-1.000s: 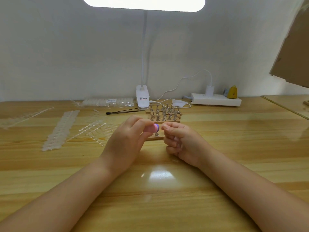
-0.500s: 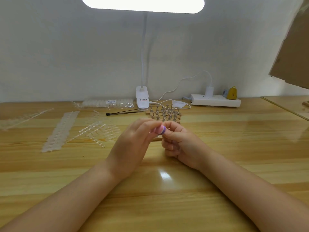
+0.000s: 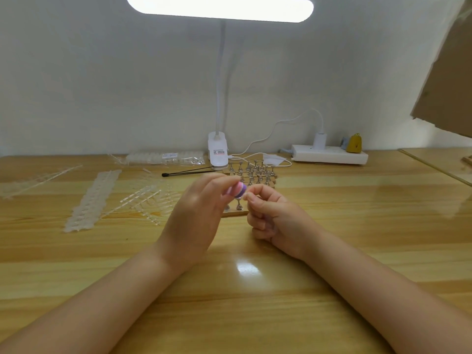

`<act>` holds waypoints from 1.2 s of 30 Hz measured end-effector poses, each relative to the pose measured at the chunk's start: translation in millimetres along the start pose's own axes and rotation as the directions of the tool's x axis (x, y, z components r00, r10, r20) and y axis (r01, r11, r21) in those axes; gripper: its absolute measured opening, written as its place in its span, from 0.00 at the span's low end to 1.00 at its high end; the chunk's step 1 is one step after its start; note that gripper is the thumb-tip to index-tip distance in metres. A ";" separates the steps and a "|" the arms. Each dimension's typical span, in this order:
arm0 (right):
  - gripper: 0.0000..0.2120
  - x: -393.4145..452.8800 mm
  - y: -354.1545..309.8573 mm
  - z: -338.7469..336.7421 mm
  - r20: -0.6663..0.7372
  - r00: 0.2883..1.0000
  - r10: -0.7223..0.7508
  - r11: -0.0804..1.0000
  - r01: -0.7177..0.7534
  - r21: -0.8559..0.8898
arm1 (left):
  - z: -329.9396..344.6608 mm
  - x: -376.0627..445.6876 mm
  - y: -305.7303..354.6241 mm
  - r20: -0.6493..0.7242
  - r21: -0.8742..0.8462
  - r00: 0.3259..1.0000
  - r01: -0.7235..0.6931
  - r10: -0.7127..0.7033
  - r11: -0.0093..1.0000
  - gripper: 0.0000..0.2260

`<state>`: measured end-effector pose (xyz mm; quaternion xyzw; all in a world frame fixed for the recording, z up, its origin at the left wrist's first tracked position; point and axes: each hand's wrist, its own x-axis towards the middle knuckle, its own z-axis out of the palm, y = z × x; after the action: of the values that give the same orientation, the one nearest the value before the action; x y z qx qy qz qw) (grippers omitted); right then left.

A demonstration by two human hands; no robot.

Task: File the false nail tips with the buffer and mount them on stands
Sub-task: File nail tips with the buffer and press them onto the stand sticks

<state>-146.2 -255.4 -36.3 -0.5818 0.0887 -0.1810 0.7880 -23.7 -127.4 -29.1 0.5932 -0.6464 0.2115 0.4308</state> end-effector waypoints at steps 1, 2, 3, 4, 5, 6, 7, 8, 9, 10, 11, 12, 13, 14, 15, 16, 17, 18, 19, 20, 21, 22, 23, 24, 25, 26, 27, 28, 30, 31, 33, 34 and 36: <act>0.05 0.2 0.3 -0.2 0.005 1.000 -0.002 1.000 0.002 -0.011 | 1.4 1.2 2.9 0.012 -0.026 1.000 -0.024 0.024 0.999 0.12; 0.05 0.2 0.4 -0.5 0.006 1.000 -0.001 1.000 0.001 -0.016 | 2.5 1.0 3.7 0.043 -0.047 0.999 -0.029 0.031 0.998 0.12; 0.04 0.1 0.2 -1.0 0.004 1.000 0.004 1.000 -0.004 -0.013 | 2.7 -0.2 2.8 0.078 -0.053 0.997 -0.015 0.019 0.998 0.12; 0.04 0.2 -0.2 -1.7 0.002 1.000 0.009 1.000 -0.009 -0.002 | 2.2 -2.0 0.3 0.104 -0.038 0.995 0.013 -0.009 0.999 0.12; 0.03 0.0 -0.7 -2.4 0.001 1.000 0.012 1.000 -0.012 0.009 | 0.9 -3.7 -2.8 0.114 -0.012 0.993 0.044 -0.042 0.999 0.12; 0.02 0.3 -0.7 -2.6 0.000 1.000 0.013 1.000 -0.013 0.014 | -0.5 -4.7 -5.5 0.107 0.009 0.992 0.061 -0.062 0.998 0.13; 0.02 0.2 -0.7 -2.4 0.001 1.000 0.013 1.000 -0.013 0.012 | -1.5 -4.6 -6.3 0.085 0.018 0.995 0.057 -0.058 0.998 0.13; 0.02 0.2 -0.4 -1.9 0.005 1.000 0.011 1.000 -0.011 0.005 | -1.3 -3.7 -5.2 0.054 0.011 0.998 0.038 -0.038 0.999 0.12; 0.03 0.2 -0.3 -1.4 0.010 1.000 0.010 1.000 -0.010 -0.001 | -0.3 -2.5 -2.6 0.030 -0.003 0.999 0.012 -0.012 1.000 0.12; 0.03 0.2 -0.2 -1.2 0.014 1.000 0.009 1.000 -0.008 -0.007 | 1.5 -1.4 -0.7 0.027 -0.018 1.000 -0.009 0.010 1.000 0.12; 0.03 0.1 -0.2 -1.4 0.014 1.000 0.009 1.000 -0.009 -0.007 | 2.8 -1.1 0.1 0.047 -0.028 0.999 -0.014 0.015 1.000 0.12; 0.03 0.1 -0.3 -2.0 0.010 1.000 0.012 1.000 -0.012 0.001 | 3.1 -1.6 -0.9 0.079 -0.029 0.997 0.002 0.000 1.000 0.11; 0.02 0.0 -0.7 -2.5 0.002 1.000 0.016 1.000 -0.016 0.015 | 2.1 -2.4 -2.9 0.111 -0.010 0.993 0.039 -0.038 0.999 0.11; 0.02 -0.1 -1.1 -3.3 -0.006 1.000 0.016 1.000 -0.016 0.027 | 0.8 -3.3 -5.2 0.128 0.022 0.988 0.080 -0.083 0.997 0.11; 0.02 0.2 -1.3 -3.5 -0.012 1.000 0.015 0.999 -0.015 0.032 | -0.7 -4.1 -6.5 0.122 0.054 0.985 0.115 -0.121 0.992 0.11; 0.02 0.6 -1.1 -3.4 -0.012 1.000 0.013 1.000 -0.013 0.029 | -1.9 -3.5 -5.9 0.088 0.069 0.987 0.131 -0.137 0.989 0.11; 0.02 0.6 -0.8 -2.9 -0.008 1.000 0.012 1.000 -0.012 0.022 | -2.0 -2.2 -3.7 0.046 0.064 0.991 0.122 -0.125 0.991 0.11; 0.03 0.7 -0.4 -2.6 -0.002 1.000 0.010 1.000 -0.010 0.014 | -0.9 -0.4 0.4 0.015 0.051 0.996 0.090 -0.091 0.995 0.11; 0.03 0.8 0.1 -2.6 0.001 1.000 0.008 1.000 -0.008 0.010 | 1.2 0.9 4.8 0.008 0.040 0.998 0.056 -0.057 0.998 0.12; 0.03 1.0 0.5 -3.1 0.000 1.000 0.007 1.000 -0.007 0.009 | 3.0 1.1 8.1 0.025 0.035 0.999 0.039 -0.040 0.999 0.12; 0.03 0.9 0.4 -3.5 -0.006 1.000 0.012 1.000 -0.011 0.015 | 4.4 -0.2 9.0 0.052 0.040 0.998 0.044 -0.046 0.998 0.12; 0.02 0.9 0.1 -4.0 -0.015 1.000 0.018 0.999 -0.017 0.027 | 4.0 -1.6 6.9 0.072 0.063 0.995 0.070 -0.075 0.996 0.11; 0.02 1.0 -0.3 -4.2 -0.023 0.999 0.024 0.999 -0.023 0.043 | 2.1 -2.2 3.4 0.071 0.090 0.991 0.109 -0.116 0.990 0.09; 0.02 1.5 -0.4 -4.7 -0.029 0.999 0.028 0.998 -0.027 0.056 | -0.8 -2.1 0.9 0.049 0.112 0.988 0.142 -0.148 0.983 0.09; 0.02 1.6 -0.6 -4.2 -0.037 0.999 0.033 0.998 -0.031 0.062 | -3.6 -1.4 0.7 0.019 0.120 0.988 0.151 -0.154 0.981 0.09; 0.01 1.7 -0.3 -3.6 -0.042 0.999 0.034 0.998 -0.031 0.056 | -5.1 0.2 3.2 -0.008 0.120 0.993 0.120 -0.120 0.986 0.09; 0.01 1.4 -0.2 -2.4 -0.041 0.999 0.033 0.999 -0.031 0.045 | -4.7 1.8 6.6 -0.012 0.121 0.998 0.067 -0.066 0.990 0.09; 0.03 1.1 -0.3 -2.0 -0.034 0.999 0.029 0.999 -0.028 0.027 | -3.2 3.3 11.1 0.009 0.118 1.000 0.019 -0.020 0.993 0.08; 0.06 0.0 -1.8 -0.9 -0.013 0.999 0.034 0.999 -0.034 -0.007 | 0.6 4.0 16.3 0.078 0.142 0.996 0.023 -0.034 0.990 0.07; 0.05 -0.4 -3.3 -0.6 -0.008 0.999 0.046 0.999 -0.046 -0.009 | 0.3 4.3 15.2 0.096 0.172 0.992 0.061 -0.078 0.983 0.13; 0.03 0.0 -5.3 -1.7 -0.008 0.997 0.077 0.997 -0.077 0.027 | -3.2 3.2 7.4 0.126 0.213 0.979 0.133 -0.162 0.968 0.17; 0.04 0.3 -5.4 -2.3 -0.010 0.996 0.087 0.995 -0.086 0.044 | -4.9 3.1 4.6 0.125 0.216 0.978 0.135 -0.164 0.967 0.12; 0.06 0.2 -4.5 -1.9 -0.011 0.996 0.089 0.995 -0.088 0.036 | -4.0 -1.0 2.6 0.109 0.249 0.990 0.065 -0.095 0.966 0.07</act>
<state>-147.5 -258.3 -32.6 -0.5622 0.1160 -0.1509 0.8048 -25.1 -123.1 -27.2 0.6789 -0.6157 0.2358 0.3229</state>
